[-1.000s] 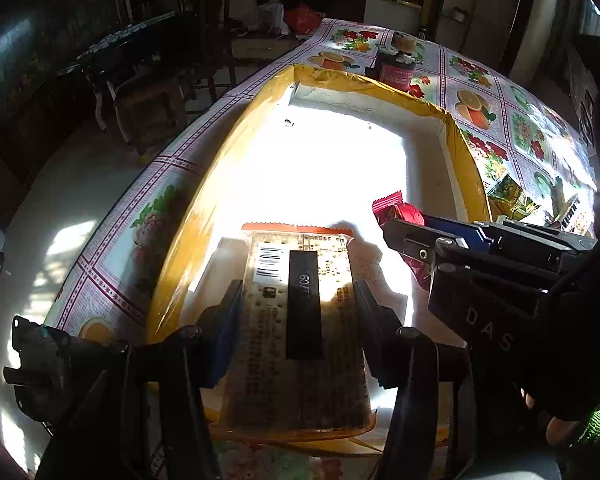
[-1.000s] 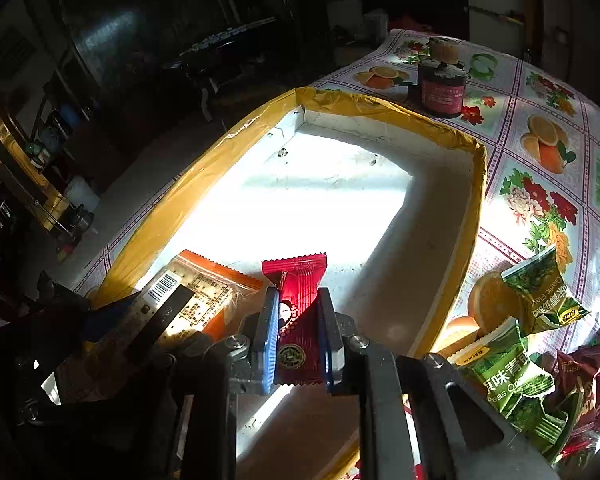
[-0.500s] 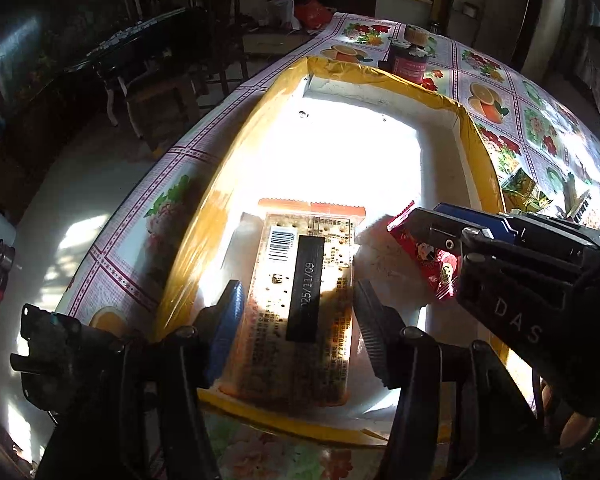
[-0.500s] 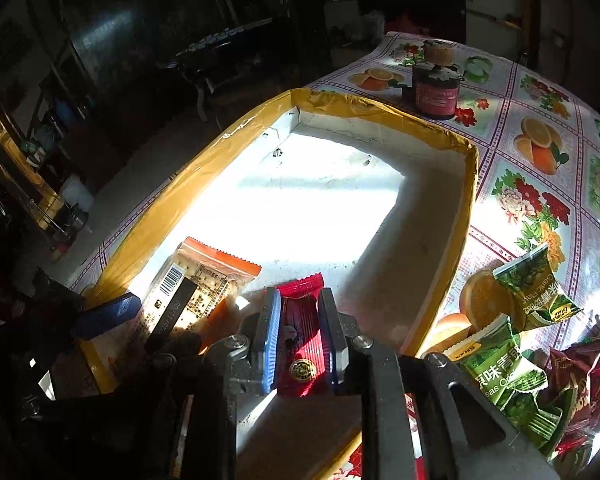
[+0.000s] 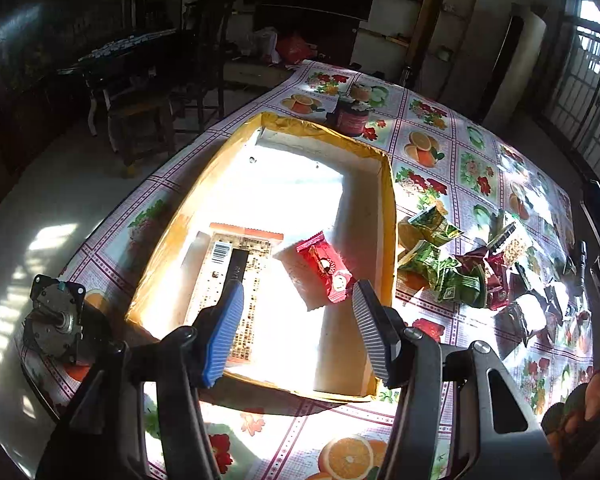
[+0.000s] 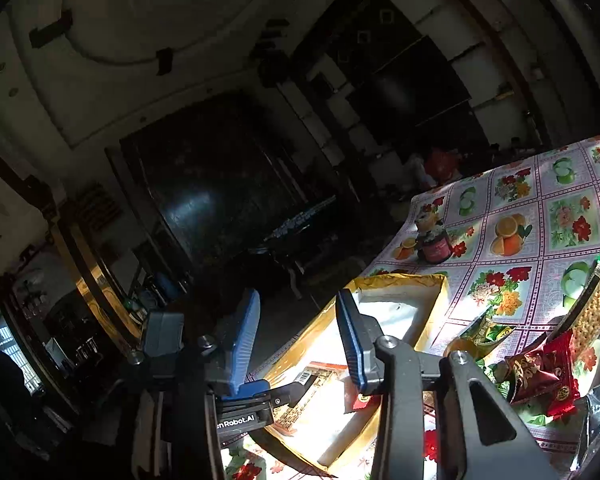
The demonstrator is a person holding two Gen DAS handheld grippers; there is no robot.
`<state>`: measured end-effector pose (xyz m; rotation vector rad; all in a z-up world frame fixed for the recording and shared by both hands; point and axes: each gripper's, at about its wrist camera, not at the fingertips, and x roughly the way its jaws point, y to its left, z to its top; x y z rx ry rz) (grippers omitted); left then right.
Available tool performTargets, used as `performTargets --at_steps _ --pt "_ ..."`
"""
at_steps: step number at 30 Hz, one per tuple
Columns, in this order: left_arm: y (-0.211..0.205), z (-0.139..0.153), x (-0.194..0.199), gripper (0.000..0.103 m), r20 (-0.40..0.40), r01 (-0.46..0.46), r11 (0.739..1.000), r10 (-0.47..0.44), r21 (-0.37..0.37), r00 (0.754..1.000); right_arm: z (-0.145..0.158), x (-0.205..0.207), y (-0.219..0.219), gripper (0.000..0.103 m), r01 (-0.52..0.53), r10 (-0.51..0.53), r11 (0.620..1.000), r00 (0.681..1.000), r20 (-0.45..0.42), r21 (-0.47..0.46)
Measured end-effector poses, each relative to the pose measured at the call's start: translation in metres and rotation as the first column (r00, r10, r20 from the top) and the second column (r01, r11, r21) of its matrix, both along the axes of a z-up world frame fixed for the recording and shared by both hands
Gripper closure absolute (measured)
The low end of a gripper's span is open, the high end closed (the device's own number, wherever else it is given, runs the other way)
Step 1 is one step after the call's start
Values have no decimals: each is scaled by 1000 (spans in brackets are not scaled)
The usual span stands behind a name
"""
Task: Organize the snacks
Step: 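Open both tools to drop the cracker pack and red candy into the box, then move both tools back to the snack pile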
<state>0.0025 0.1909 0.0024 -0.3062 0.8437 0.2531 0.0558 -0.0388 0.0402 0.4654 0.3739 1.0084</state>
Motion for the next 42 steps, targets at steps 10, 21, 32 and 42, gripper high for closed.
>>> performTargets --at_steps 10,21,32,42 --pt "-68 23 -5 39 53 142 990 -140 -20 989 22 -28 -122 21 338 -340 845 938 -70 414" --pt "-98 14 2 36 10 211 978 -211 -6 978 122 -59 -234 8 336 -340 914 940 -22 228" --pt "-160 -5 15 35 -59 349 936 -346 46 936 -2 -24 -204 35 376 -481 837 853 -205 -397" --pt "-193 -23 32 33 -109 435 897 -425 85 899 -68 -1 -213 42 379 -560 790 765 -318 -482"
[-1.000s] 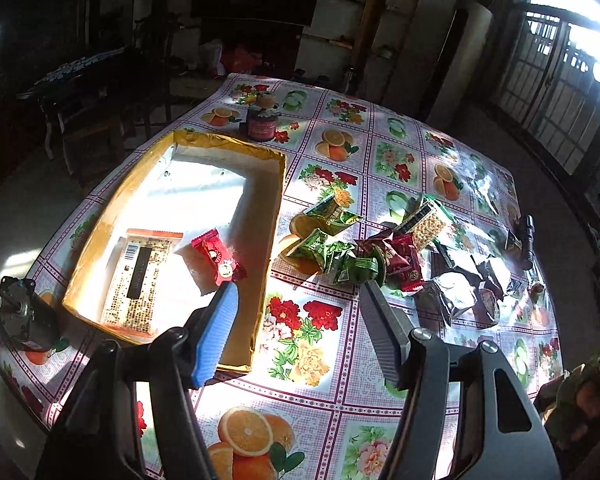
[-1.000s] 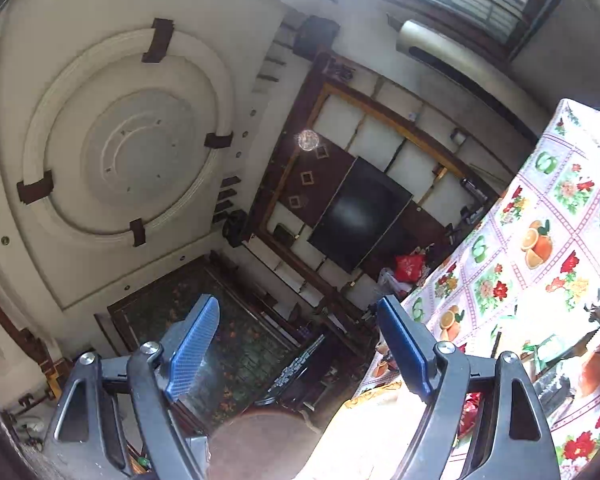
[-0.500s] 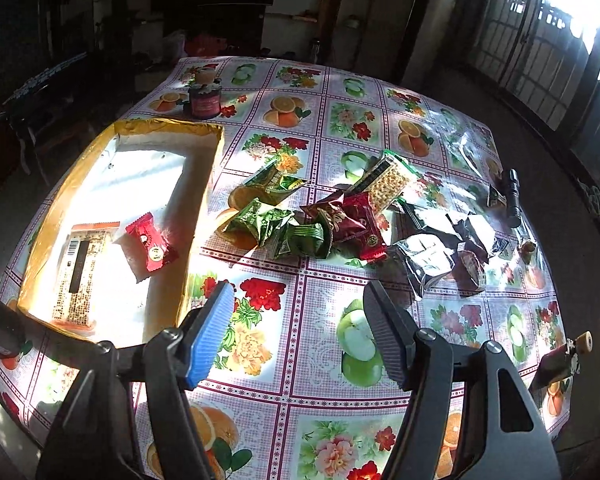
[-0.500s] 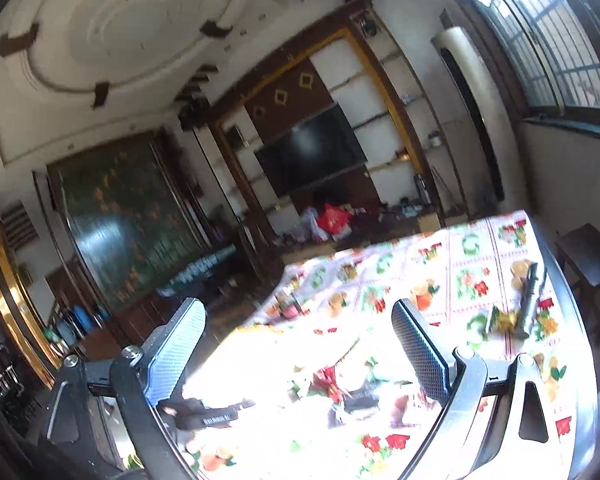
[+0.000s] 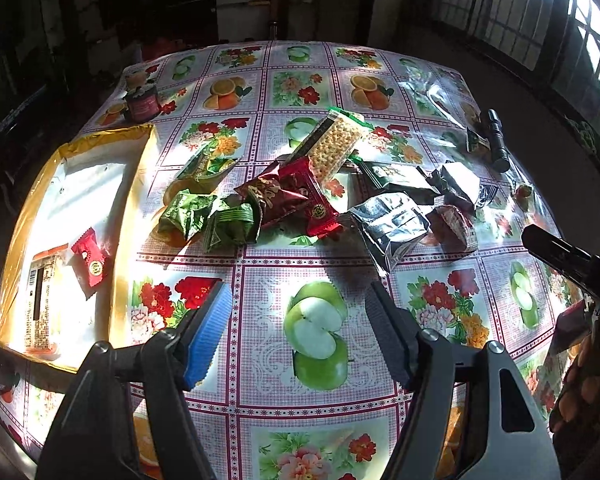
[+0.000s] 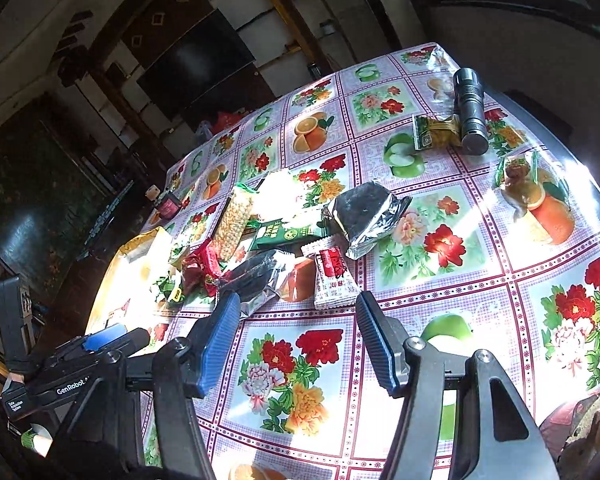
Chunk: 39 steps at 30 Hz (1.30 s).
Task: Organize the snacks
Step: 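Move both tools back to the snack pile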
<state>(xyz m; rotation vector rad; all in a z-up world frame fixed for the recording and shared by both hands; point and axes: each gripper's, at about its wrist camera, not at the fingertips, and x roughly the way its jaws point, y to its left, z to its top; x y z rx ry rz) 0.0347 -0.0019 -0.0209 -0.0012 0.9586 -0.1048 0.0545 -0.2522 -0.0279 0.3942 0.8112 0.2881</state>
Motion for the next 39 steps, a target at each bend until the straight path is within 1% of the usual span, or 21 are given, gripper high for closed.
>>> performTargets --at_steps 2,4,10,13,15,17,20,23,25,27,28,32,39 --pt "-8 -2 5 33 -2 22 1000 -22 22 1000 0 3 1 42 13 -13 999 1000 -4 -51" --pt "-14 -3 10 33 1 45 999 -45 29 999 -5 7 2 42 17 -18 997 1000 -13 -77" --pt "-30 -1 20 32 13 125 991 -125 41 992 -10 11 0 42 7 -11 995 999 -37 -97" --pt "-34 -1 24 31 11 134 989 -135 59 991 -12 12 -2 42 8 -12 996 999 -48 -93" --pt "-35 -2 27 31 12 127 989 -128 72 992 -12 12 -4 42 9 -14 996 999 -51 -94" --pt "-36 -2 28 30 18 101 990 -103 94 994 -12 12 -3 42 11 -17 994 998 -55 -106" --pt "-31 -3 28 27 37 30 994 -34 109 999 -10 10 2 42 33 -43 984 998 -53 -176" --pt "-23 -5 28 27 29 -15 997 13 70 999 -2 5 14 42 82 -89 948 996 -11 -309" --pt "-20 -8 28 27 13 -25 998 25 58 1000 5 0 21 41 100 -98 928 995 25 -360" --pt "-19 -11 28 27 6 -33 997 32 66 999 10 -5 26 36 119 -104 904 993 59 -411" --pt "-20 -12 27 27 2 -35 997 35 68 999 12 -6 28 36 124 -103 896 992 72 -427" --pt "-22 -14 26 27 -5 -37 996 38 81 999 16 -9 31 35 133 -102 872 991 92 -471" --pt "-34 -14 26 26 -4 -13 994 13 108 1000 14 -8 32 35 125 -97 870 992 84 -476"
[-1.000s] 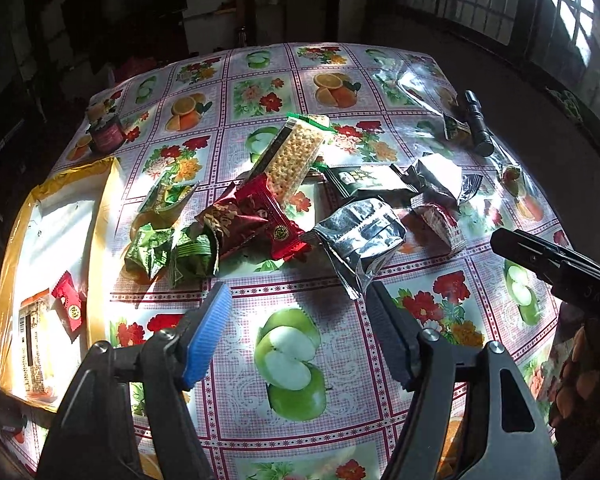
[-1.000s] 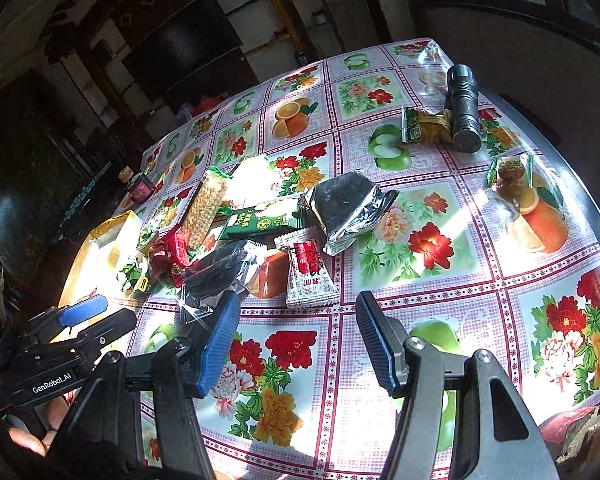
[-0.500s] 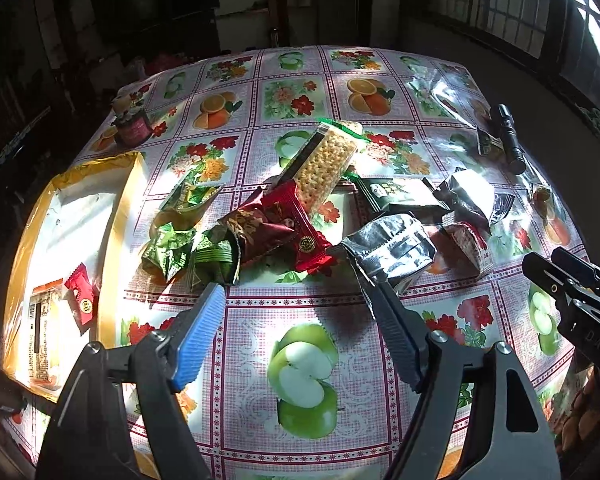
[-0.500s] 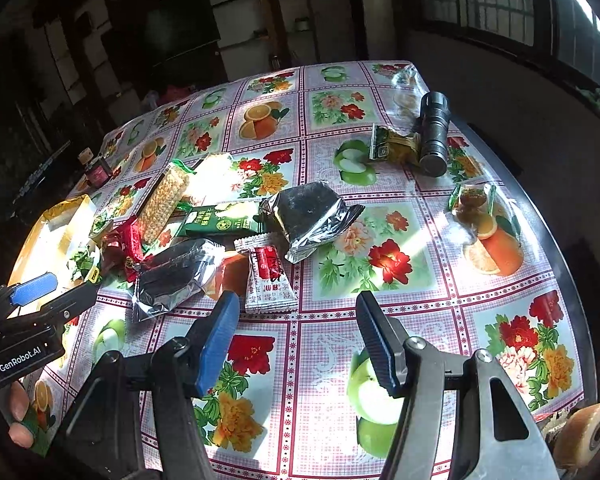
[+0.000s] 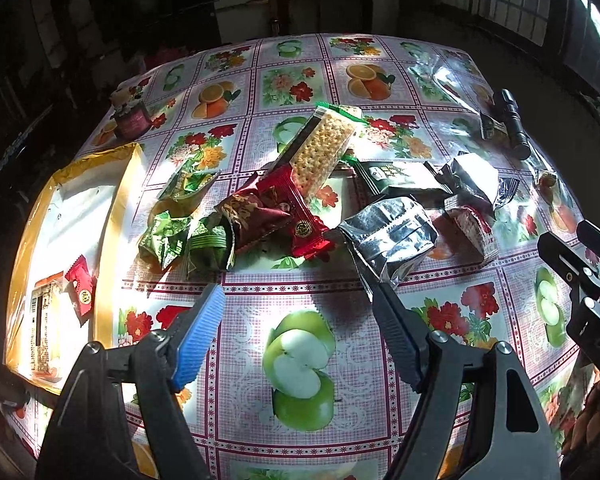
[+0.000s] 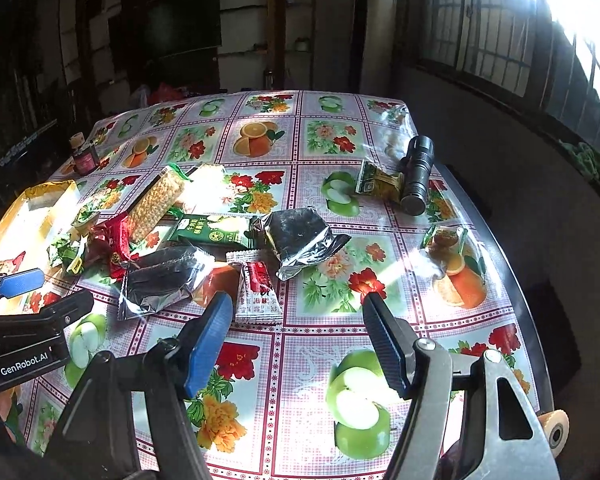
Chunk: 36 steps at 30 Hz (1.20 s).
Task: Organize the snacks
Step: 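Move both tools back to the snack pile, then grasp the silver foil bag with the left tool while the right tool grasps a red-white packet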
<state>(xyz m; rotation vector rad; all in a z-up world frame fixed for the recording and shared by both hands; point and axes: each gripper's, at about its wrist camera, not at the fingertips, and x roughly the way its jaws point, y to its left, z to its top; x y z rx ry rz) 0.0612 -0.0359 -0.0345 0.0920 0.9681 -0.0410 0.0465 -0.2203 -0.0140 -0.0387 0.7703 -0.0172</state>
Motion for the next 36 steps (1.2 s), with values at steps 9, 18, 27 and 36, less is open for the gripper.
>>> performTargets --at_steps 9,18,27,36 --pt "-21 -3 23 26 0 150 988 -150 38 989 -17 12 -15 35 -68 82 979 995 -63 195" --pt "-56 -24 61 26 -59 355 926 -350 128 935 -38 51 -11 44 -94 126 970 983 -135 223" --pt "-64 -29 70 21 -76 499 865 -495 51 866 -55 71 -4 59 -125 158 976 970 -187 178" --pt "-80 -50 71 7 -158 651 757 -637 56 754 -54 75 -4 62 -188 216 970 958 -190 155"
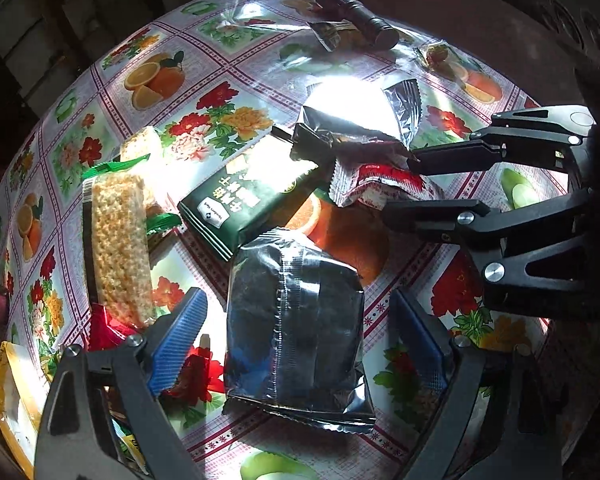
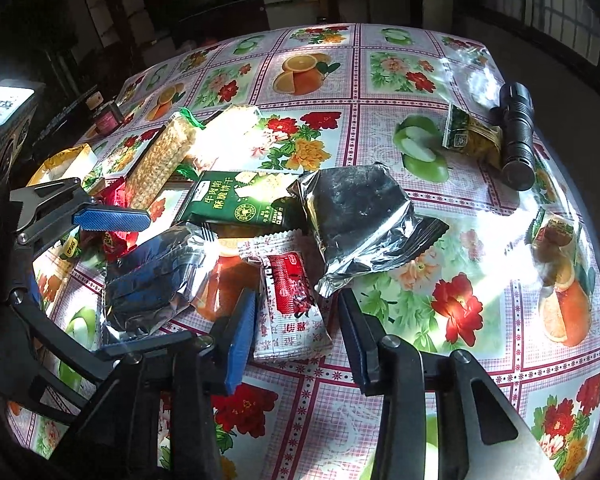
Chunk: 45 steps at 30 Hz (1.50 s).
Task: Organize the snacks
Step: 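Grasp the silver foil bag with the left tool while the right tool grasps a red-white packet, then carry the foil bag and red-white packet with both tools over the box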
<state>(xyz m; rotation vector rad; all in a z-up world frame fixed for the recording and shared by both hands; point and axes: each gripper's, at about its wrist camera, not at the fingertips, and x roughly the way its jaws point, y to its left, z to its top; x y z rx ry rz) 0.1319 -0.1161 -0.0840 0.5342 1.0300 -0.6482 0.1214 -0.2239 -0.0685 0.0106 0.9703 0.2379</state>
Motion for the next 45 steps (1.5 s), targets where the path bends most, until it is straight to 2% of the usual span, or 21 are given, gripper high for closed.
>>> performTargets --at_steps 1,3,4,5,6,10,13,16,20,23,29,33,39,45 --pt "0 -1 4 5 -2 -21 1000 21 -2 1000 0 1 1 62 -6 6 1000 1000 3 -8" --pt "6 -2 14 8 -47 -76 997 74 -25 996 0 2 1 72 -9 9 1000 1000 6 -21" --pt "9 -1 16 18 -52 -98 994 96 -45 994 0 1 -1 72 -9 9 1000 1000 3 -15" --pt "13 1 16 33 -69 -110 991 105 -72 992 0 0 -3 74 -9 9 1000 1000 0 -3" --pt "15 3 14 41 -54 -126 989 122 -73 991 0 -2 -4 75 -8 8 1000 1000 1 1" --pt "23 2 -4 41 -25 -166 985 165 -51 986 3 -17 -9 77 8 -9 999 1000 8 43" --pt "32 7 -23 41 -27 -207 976 205 -74 978 12 -35 -9 77 15 -18 997 999 32 81" --pt "42 19 -46 41 9 -275 958 277 -84 961 25 -53 -9 77 15 -23 992 998 60 129" --pt "65 39 -72 41 79 -390 915 399 -103 914 40 -68 -3 77 -7 -8 985 996 87 171" --pt "88 50 -87 41 134 -480 870 491 -108 861 48 -74 10 77 -43 22 978 995 101 205" --pt "142 70 -102 41 193 -621 771 636 -139 747 57 -80 46 77 -132 104 959 987 122 250" --pt "174 78 -108 41 208 -675 721 692 -157 691 60 -80 73 77 -189 160 943 979 124 273" --pt "206 79 -112 41 205 -724 669 742 -170 638 67 -79 108 77 -255 225 926 965 133 280" --pt "232 76 -113 41 186 -755 629 777 -185 601 69 -75 141 77 -313 287 908 949 133 277"
